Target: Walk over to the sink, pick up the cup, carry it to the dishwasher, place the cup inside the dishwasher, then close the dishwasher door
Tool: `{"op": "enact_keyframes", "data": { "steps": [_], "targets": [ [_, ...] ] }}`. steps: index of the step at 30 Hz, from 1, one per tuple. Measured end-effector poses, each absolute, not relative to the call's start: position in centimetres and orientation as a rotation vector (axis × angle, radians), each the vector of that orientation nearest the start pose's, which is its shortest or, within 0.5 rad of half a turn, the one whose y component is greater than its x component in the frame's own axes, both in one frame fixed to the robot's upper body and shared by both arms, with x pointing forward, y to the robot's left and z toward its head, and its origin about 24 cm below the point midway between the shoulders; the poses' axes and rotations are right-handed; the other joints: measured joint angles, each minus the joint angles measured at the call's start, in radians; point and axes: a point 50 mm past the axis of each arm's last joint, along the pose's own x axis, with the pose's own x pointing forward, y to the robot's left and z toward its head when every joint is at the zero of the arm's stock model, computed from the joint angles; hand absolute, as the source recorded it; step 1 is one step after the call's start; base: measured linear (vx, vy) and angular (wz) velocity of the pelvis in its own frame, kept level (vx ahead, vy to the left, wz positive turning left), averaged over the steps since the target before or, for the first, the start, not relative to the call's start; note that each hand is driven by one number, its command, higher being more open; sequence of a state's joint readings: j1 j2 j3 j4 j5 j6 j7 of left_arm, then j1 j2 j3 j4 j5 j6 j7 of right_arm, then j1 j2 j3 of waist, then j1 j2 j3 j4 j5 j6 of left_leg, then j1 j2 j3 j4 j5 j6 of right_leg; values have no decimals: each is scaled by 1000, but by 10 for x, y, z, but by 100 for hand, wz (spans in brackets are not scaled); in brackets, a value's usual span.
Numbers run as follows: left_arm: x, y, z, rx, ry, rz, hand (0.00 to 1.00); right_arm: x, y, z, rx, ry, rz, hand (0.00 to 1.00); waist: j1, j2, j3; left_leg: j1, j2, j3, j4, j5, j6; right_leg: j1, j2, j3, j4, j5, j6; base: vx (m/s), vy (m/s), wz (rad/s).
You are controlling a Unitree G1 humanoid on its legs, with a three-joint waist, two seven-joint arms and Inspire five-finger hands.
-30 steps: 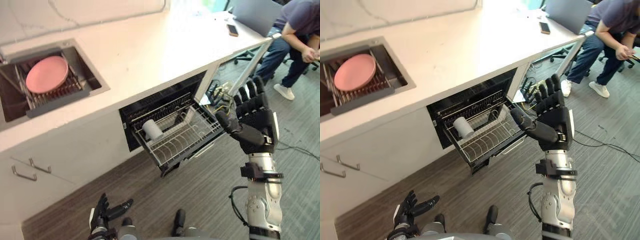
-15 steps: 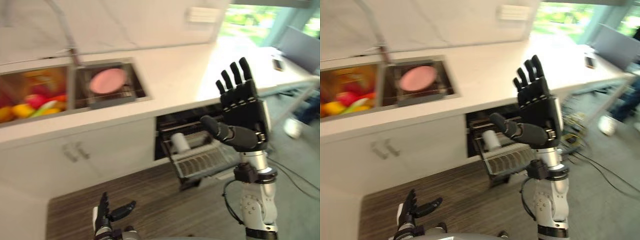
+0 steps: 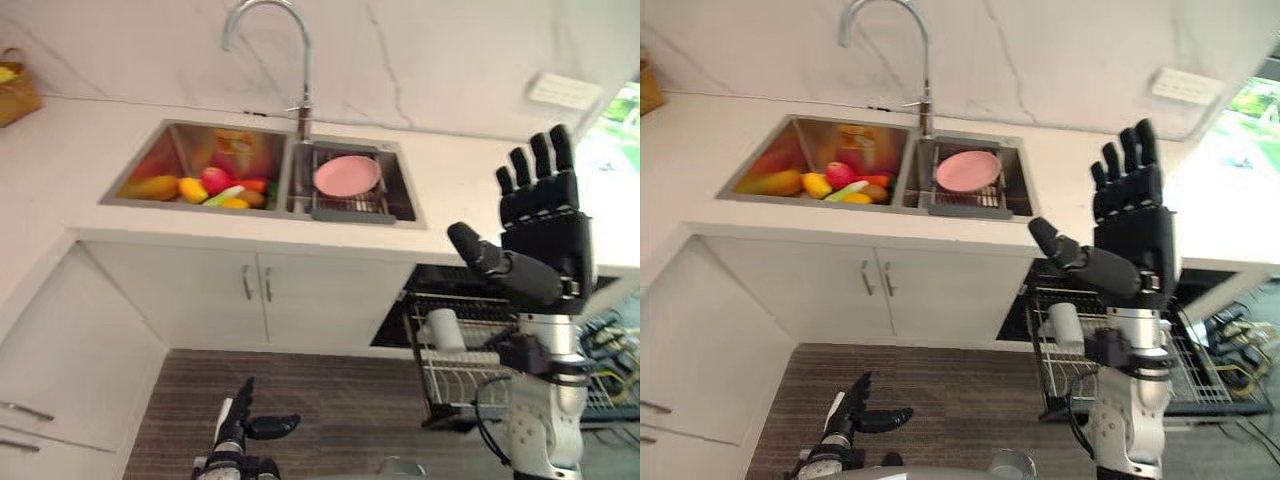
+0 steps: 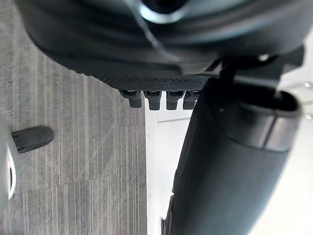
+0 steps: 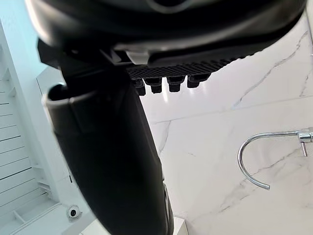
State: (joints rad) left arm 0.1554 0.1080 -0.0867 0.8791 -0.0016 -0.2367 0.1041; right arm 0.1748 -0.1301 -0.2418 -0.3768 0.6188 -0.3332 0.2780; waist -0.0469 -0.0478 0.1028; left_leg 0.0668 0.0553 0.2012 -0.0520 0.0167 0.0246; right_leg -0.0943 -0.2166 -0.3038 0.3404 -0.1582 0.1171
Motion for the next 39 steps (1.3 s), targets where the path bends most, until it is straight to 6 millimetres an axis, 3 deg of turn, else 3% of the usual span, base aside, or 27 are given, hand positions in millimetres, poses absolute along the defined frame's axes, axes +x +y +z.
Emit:
{"op": "enact_keyframes", "data": {
  "steps": [1,2,4,7,10,16,20,23,24,26,27,28,30,31,33,34,35,36,39],
  "targets": [
    [118,184,-139,160,794,82,100,193,-227,132,296,-658,25,100,0,0,4,6,3,-3,0,-2,-4,-3,9,0,-45,10,-8,161,-114,23],
    [117,188,-138,171,795,84,100,192,-229,132,299,-663,17,100,1,-12,11,14,5,-8,2,-10,-21,3,18,3,-147,73,-27,135,-117,16],
    [112,197,-140,196,818,90,100,190,-233,132,290,-680,-3,100,-3,-31,14,40,3,-13,-12,-12,-58,16,21,13,-200,208,-44,205,-224,18],
    [109,189,-142,167,828,96,100,189,-245,133,272,-684,-83,100,-3,9,15,69,59,13,-40,-2,-86,55,87,-1,-257,207,-57,229,-190,-4],
    [109,189,-142,185,826,85,100,188,-250,130,247,-670,-141,100,-7,10,17,94,84,34,-39,-22,-106,93,119,4,-296,210,-61,141,-82,-15],
    [107,192,-142,199,824,100,100,188,-249,131,211,-673,-150,100,-21,12,15,121,79,73,-38,-56,-107,118,123,40,-336,215,-54,54,28,-18],
    [108,192,-139,290,781,66,100,188,-249,131,214,-673,-149,100,-23,29,8,130,85,114,-14,-84,-108,118,136,80,-350,216,-53,47,10,-29],
    [107,192,-138,305,752,108,100,188,-248,130,218,-667,-139,100,-26,54,13,49,141,131,246,-212,-104,123,160,106,-323,179,-62,60,-26,-28],
    [107,193,-138,303,751,121,100,187,-247,129,221,-662,-137,100,-26,54,14,21,154,130,317,-224,-104,127,164,108,-323,170,-69,95,-75,-12],
    [107,192,-136,266,732,208,100,187,-243,128,214,-652,-98,100,-23,72,25,-90,205,63,620,-217,-108,171,170,115,-323,149,-94,98,-50,-6],
    [106,191,-136,249,729,236,100,187,-242,127,213,-650,-90,100,-20,75,33,-103,213,51,671,-234,-128,191,171,121,-324,141,-98,95,48,-15],
    [103,188,-136,220,726,270,100,188,-241,126,226,-650,-81,100,-6,81,30,-115,189,45,647,-273,-158,213,159,134,-327,129,-99,84,56,-17],
    [104,188,-133,214,700,280,100,189,-240,127,268,-665,-80,100,2,80,32,-171,125,46,532,-273,-141,231,124,138,-332,115,-94,89,63,-11],
    [104,188,-131,207,675,290,100,190,-240,128,278,-672,-79,100,7,80,32,-213,93,39,419,-236,-134,238,109,147,-334,105,-90,97,100,-19],
    [103,189,-125,197,630,314,100,192,-235,127,291,-670,-59,100,25,94,38,-269,100,23,341,-168,-144,249,117,176,-334,86,-75,139,166,-51],
    [103,189,-123,193,609,324,100,194,-228,126,305,-659,-29,100,44,94,37,-254,103,29,364,-133,-132,269,118,216,-340,75,-68,236,257,-83],
    [103,191,-123,188,608,332,100,196,-221,127,319,-660,9,100,53,89,35,-245,90,28,373,-128,-110,277,107,245,-340,69,-66,330,310,-105],
    [103,192,-123,184,613,334,100,197,-208,131,329,-679,87,100,50,82,22,-232,62,36,376,-129,-56,276,79,278,-332,55,-49,293,250,-74],
    [98,190,-125,125,625,413,100,196,-201,137,308,-715,169,100,48,66,15,-240,28,59,415,-125,-8,268,35,296,-321,46,-16,273,216,-25]
  ]
}}
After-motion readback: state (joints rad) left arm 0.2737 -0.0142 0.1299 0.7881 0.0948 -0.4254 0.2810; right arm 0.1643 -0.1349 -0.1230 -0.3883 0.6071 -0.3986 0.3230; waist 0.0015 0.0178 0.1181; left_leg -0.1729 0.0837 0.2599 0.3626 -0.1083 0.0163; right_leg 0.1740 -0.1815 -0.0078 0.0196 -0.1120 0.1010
